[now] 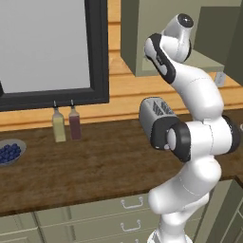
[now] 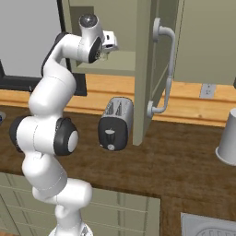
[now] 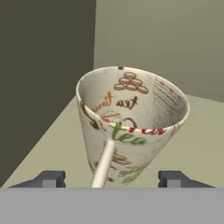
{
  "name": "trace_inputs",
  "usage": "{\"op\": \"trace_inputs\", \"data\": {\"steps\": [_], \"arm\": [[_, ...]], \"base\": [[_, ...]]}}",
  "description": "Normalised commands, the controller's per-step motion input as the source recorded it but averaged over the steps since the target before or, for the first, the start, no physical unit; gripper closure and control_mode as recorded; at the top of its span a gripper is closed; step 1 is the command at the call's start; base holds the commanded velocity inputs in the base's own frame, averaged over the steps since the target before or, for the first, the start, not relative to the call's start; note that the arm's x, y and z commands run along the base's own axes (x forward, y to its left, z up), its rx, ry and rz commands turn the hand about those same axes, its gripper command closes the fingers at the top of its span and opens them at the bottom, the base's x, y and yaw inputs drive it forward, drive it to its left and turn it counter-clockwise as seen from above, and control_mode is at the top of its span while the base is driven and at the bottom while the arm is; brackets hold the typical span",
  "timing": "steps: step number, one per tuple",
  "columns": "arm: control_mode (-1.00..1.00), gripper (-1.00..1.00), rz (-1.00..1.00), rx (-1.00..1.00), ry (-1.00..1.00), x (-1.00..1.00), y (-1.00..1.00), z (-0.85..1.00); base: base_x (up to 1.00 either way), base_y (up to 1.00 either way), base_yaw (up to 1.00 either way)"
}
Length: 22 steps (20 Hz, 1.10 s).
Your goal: Gather all objects into one cabinet and sort the glasses and bowls to opposite sides.
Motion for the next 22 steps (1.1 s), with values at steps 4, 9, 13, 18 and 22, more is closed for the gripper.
{"op": "trace_inputs", "data": {"steps": [4, 9, 13, 18, 22], "arm": [[-1.0, 1.0, 0.0, -0.02, 0.0, 0.17, 0.0, 0.0], [-1.0, 1.0, -0.01, -0.01, 0.0, 0.06, 0.0, 0.0], [-1.0, 1.0, -0.04, 0.0, 0.0, -0.04, 0.0, 0.03], [-1.0, 1.0, 0.0, 0.0, 0.03, -0.55, 0.0, 0.04], [-1.0, 1.0, -0.03, 0.0, 0.01, -0.83, -0.01, 0.0]], "base": [[0.0, 0.0, 0.0], [0.0, 0.0, 0.0], [0.0, 0.0, 0.0], [0.0, 0.0, 0.0], [0.0, 0.0, 0.0]]}}
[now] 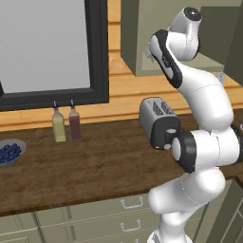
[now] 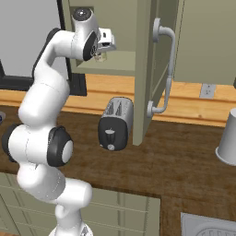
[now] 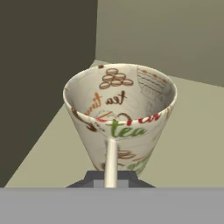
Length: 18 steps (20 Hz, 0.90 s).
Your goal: Gather all objects into one cabinet and sort the glasses and bowls to opposite sides.
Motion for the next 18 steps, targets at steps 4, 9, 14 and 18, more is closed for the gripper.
{"op": "trace_inputs", "data": {"steps": [4, 9, 14, 18], "arm": [[-1.0, 1.0, -0.06, 0.0, -0.06, -1.0, 0.0, 0.06], [-1.0, 1.0, -0.03, 0.0, -0.01, -1.0, 0.02, 0.21], [-1.0, 1.0, 0.0, 0.04, 0.0, -1.0, 0.06, 0.13], [-1.0, 1.0, 0.0, 0.05, 0.0, -1.0, 0.01, 0.2]], "base": [[0.0, 0.0, 0.0], [0.0, 0.0, 0.0], [0.0, 0.0, 0.0], [0.0, 0.0, 0.0]]}}
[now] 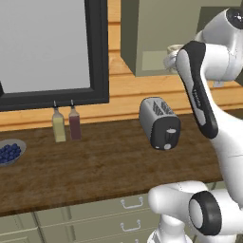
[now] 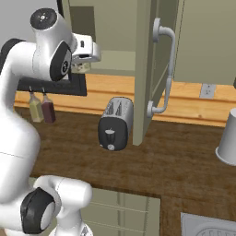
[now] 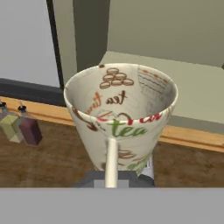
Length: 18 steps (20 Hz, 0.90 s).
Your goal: Gather all objects into one cabinet and sort the glasses and bowls to opposite sides.
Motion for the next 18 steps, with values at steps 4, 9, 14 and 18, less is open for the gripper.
{"op": "trace_inputs", "data": {"steps": [4, 9, 14, 18], "arm": [[-1.0, 1.0, 0.0, 0.03, 0.07, -1.0, 0.0, 0.06], [-1.0, 1.0, 0.0, 0.02, 0.1, -1.0, 0.0, 0.0], [-1.0, 1.0, 0.0, 0.0, 0.09, -0.62, 0.31, -0.07], [-1.0, 1.0, 0.0, 0.0, 0.01, -0.02, 0.01, 0.0]], "base": [[0.0, 0.0, 0.0], [0.0, 0.0, 0.0], [0.0, 0.0, 0.0], [0.0, 0.0, 0.0]]}}
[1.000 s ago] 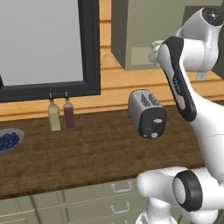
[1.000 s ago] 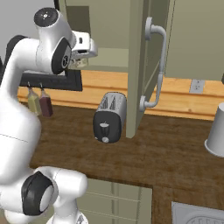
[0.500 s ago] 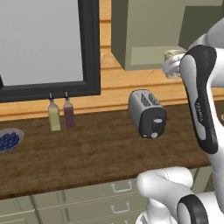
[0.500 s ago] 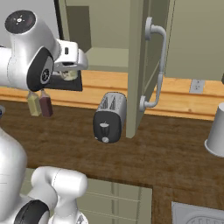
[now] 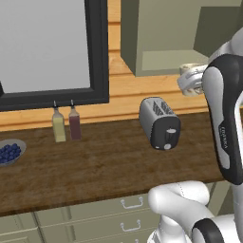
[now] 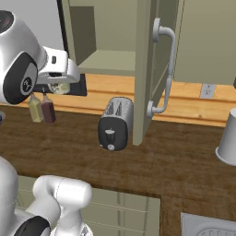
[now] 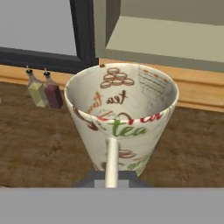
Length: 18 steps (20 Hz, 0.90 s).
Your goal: Gather all objects into one cabinet and sort the glasses and bowls to opposite sides.
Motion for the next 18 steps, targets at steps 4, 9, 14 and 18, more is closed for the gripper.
{"op": "trace_inputs", "data": {"steps": [4, 9, 14, 18], "arm": [[-1.0, 1.0, 0.0, 0.02, 0.0, -0.03, 0.0, 0.0], [1.0, 1.0, 0.0, 0.04, 0.0, -0.16, 0.09, -0.01], [1.0, 1.0, 0.0, 0.0, 0.0, 0.0, 0.0, 0.0], [1.0, 1.0, 0.0, 0.0, 0.0, 0.0, 0.0, 0.0]], "base": [[0.0, 0.0, 0.0], [-0.59, 0.45, 0.0], [-0.92, 1.0, 0.0], [-0.46, 1.0, 0.0]]}}
